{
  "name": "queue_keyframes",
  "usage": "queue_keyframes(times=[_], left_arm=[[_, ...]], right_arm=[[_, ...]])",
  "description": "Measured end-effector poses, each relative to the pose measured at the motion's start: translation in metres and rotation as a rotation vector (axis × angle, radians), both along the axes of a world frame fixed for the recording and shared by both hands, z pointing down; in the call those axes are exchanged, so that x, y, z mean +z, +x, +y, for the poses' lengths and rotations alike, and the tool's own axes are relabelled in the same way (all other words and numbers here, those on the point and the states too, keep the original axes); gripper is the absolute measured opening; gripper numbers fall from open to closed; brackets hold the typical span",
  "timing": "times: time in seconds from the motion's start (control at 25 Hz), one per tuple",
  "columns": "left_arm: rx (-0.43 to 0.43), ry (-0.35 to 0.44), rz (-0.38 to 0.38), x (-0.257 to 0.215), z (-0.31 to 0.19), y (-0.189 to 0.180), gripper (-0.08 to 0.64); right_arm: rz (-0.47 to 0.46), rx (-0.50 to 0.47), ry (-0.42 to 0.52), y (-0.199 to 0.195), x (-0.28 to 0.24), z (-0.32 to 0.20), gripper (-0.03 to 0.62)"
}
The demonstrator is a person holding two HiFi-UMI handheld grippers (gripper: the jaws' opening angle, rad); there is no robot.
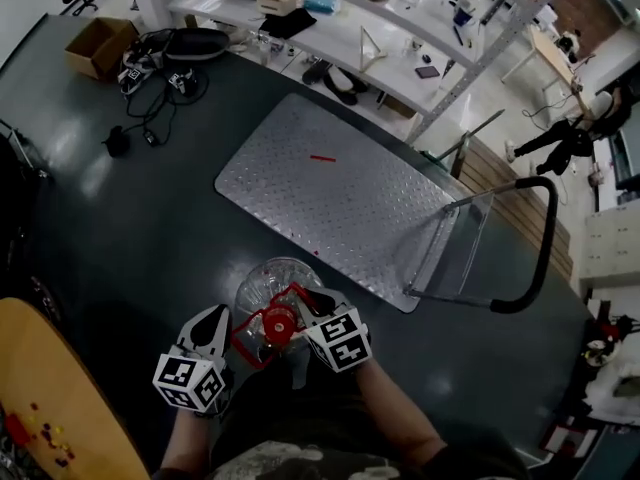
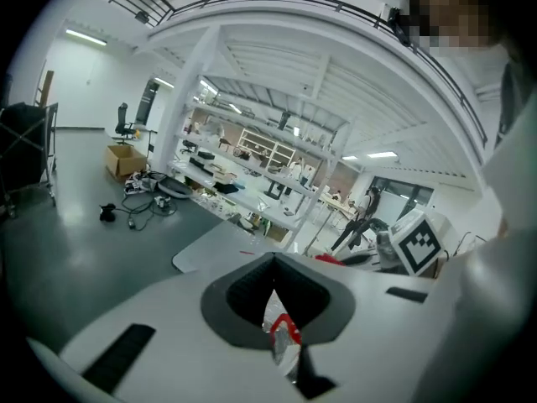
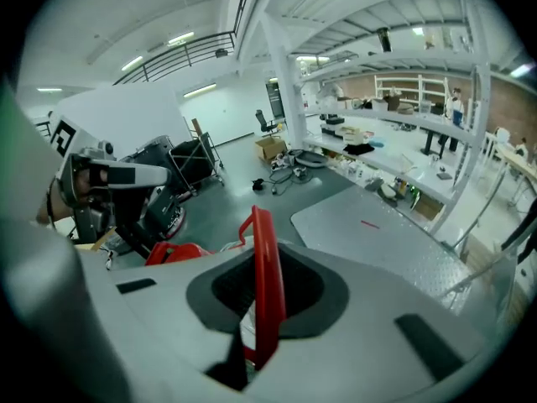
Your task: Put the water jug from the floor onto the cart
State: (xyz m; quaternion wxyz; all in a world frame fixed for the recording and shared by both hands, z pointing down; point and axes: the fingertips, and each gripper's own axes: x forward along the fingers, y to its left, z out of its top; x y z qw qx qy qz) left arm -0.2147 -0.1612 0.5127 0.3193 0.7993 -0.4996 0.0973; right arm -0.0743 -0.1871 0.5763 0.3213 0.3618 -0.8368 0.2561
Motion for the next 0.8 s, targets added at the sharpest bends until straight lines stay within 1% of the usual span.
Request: queue_keyframes(times=[0.08, 0.2, 0.32, 0.48, 0.56, 0.68, 0.8], left_arm=[[0.014, 0.015, -0.008, -0.011, -0.006, 0.009, 0.008], [0.033, 0.029, -0.018, -0.023, -0.018, 0.028, 0.008], [0.058, 0.047, -0.031, -0.033, -0.039, 0.056, 0.008], [0.081, 0.065, -0.042, -0.044, -0.07, 0.097, 0.008], [0.08, 0.066, -0.044, -0.046, -0.084, 0.116, 0.008], [0.069, 0.068, -0.054, -0.048, -0.104, 0.138, 0.008], [0.054, 0.077, -0.069, -0.047, -0.122, 0.156, 0.008]], right_arm=[[-0.004, -0.005, 0.026, 0.008, -0.016, -0.003, 0.024], [-0.005, -0.015, 0.036, 0.022, -0.029, -0.008, 0.025], [-0.013, -0.017, 0.043, 0.043, -0.035, -0.023, 0.025], [-0.019, -0.004, 0.061, 0.081, -0.041, -0.053, 0.025], [-0.027, 0.003, 0.073, 0.101, -0.044, -0.07, 0.025], [-0.032, 0.004, 0.063, 0.128, -0.041, -0.09, 0.025], [-0.019, 0.001, 0.078, 0.152, -0.037, -0.111, 0.025]])
